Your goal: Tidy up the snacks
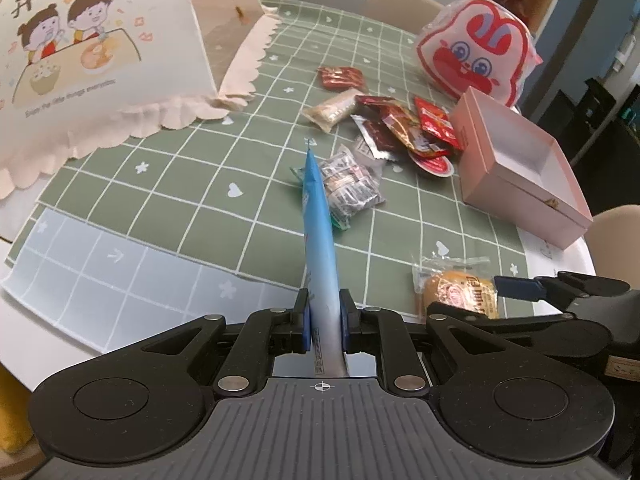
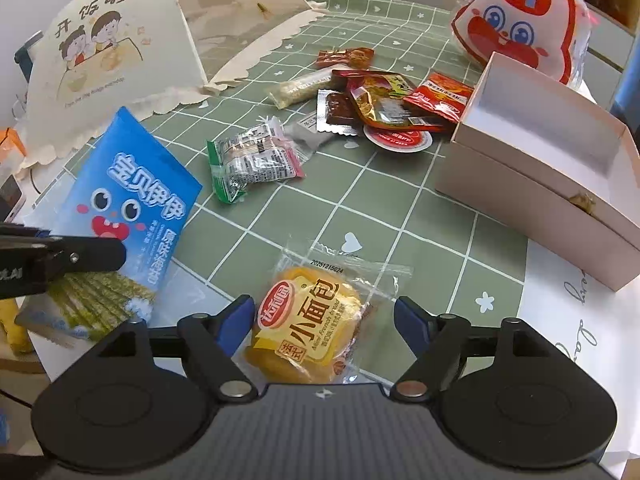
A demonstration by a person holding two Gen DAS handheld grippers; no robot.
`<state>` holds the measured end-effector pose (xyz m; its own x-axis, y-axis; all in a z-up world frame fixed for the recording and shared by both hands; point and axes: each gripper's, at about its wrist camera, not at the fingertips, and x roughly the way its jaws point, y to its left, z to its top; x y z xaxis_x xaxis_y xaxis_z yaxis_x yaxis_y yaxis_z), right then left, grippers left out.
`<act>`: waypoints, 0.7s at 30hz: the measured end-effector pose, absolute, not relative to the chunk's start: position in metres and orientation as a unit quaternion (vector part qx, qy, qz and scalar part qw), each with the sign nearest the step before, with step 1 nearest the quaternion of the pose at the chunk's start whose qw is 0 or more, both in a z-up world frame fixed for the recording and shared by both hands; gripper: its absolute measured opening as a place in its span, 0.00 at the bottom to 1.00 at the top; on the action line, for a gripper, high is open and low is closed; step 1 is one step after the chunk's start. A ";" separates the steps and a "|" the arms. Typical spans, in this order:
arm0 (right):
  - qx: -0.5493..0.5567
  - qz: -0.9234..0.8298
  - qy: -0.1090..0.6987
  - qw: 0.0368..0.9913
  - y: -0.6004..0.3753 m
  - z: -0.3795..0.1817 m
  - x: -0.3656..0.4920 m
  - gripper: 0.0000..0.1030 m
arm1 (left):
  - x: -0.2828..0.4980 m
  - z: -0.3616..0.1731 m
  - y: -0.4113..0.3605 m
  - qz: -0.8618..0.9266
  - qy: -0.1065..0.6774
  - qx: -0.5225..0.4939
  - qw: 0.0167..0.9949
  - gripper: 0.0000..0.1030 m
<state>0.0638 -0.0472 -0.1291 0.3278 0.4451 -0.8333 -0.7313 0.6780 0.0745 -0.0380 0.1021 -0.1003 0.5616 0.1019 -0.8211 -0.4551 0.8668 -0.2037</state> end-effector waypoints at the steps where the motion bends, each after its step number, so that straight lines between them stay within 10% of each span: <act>1: -0.159 0.372 0.451 0.795 -0.048 -0.129 0.064 0.74 | -0.036 -0.101 0.102 0.160 0.441 -0.199 0.860 0.17; 7: -0.154 0.398 0.470 0.773 -0.059 -0.126 0.062 0.51 | -0.024 -0.104 0.101 0.154 0.450 -0.186 0.860 0.17; 21: -0.098 0.353 0.448 0.816 -0.157 -0.072 0.075 0.49 | 0.016 -0.067 0.051 -0.047 0.431 -0.235 0.870 0.16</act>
